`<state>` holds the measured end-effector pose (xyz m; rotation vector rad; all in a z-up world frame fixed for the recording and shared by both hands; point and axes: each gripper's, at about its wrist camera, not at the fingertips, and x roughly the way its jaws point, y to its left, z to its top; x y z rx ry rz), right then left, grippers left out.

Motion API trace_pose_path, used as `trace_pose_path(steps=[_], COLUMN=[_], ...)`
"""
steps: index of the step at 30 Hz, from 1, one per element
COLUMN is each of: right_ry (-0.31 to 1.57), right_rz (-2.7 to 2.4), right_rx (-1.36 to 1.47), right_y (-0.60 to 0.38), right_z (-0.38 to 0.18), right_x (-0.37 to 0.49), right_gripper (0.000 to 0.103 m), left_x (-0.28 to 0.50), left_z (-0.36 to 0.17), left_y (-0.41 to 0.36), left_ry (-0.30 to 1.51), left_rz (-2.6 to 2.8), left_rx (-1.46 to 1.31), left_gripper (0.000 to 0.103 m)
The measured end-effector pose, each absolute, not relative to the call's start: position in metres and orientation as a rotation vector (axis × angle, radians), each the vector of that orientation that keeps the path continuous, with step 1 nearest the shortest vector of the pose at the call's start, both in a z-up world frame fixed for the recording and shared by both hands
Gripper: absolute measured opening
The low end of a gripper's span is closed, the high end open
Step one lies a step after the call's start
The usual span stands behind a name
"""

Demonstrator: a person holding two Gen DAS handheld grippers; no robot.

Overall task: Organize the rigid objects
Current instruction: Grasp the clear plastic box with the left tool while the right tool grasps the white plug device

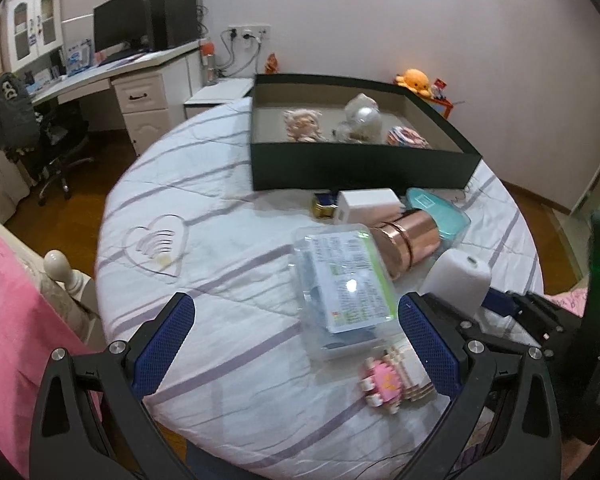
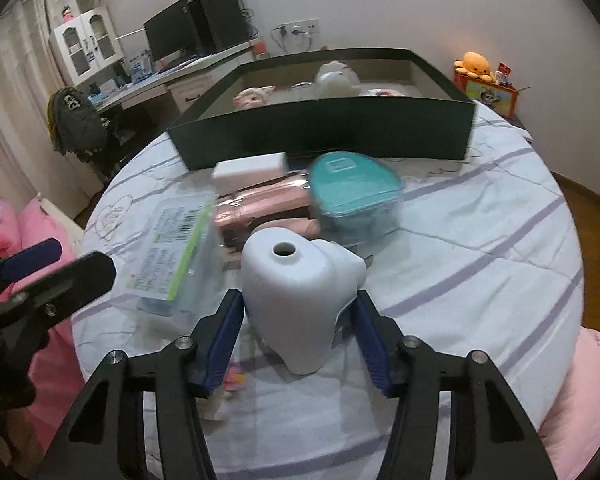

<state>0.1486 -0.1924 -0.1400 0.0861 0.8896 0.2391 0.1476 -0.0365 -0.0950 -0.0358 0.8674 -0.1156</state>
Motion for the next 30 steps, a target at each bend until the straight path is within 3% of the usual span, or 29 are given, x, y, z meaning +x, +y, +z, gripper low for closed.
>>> trace_pose_path(steps=[11,14,15,17,30], right_ry=[0.880,0.879,0.878,0.877,0.850], right_rz=[0.197,0.197,0.196,0.195,0.221], right_rx=[0.089,0.089,0.082,0.078,0.111], right_y=[-0.219,-0.220,-0.220,-0.218,-0.218], right_z=[-0.140,-0.139,-0.138,-0.138,-0.118], right_x=[0.154,0.155,0.155,0.154,0.144], right_gripper=[0.056,0.056,0.056,0.056,0.056], left_x=[0.178,0.181,0.179,0.178,0.174], left_z=[-0.131,-0.145,-0.143,-0.140,-0.109], left_y=[-0.052,-0.050,-0.050,-0.047,-0.024], left_ry=[0.956,0.972,0.950,0.940,0.863], left_rz=[-0.115,-0.106,-0.105,-0.110,-0.122], left_rx=[-0.033,-0.031,-0.025,-0.033,-0.052], left_gripper=[0.103,0.092,0.077,0.064,0.064])
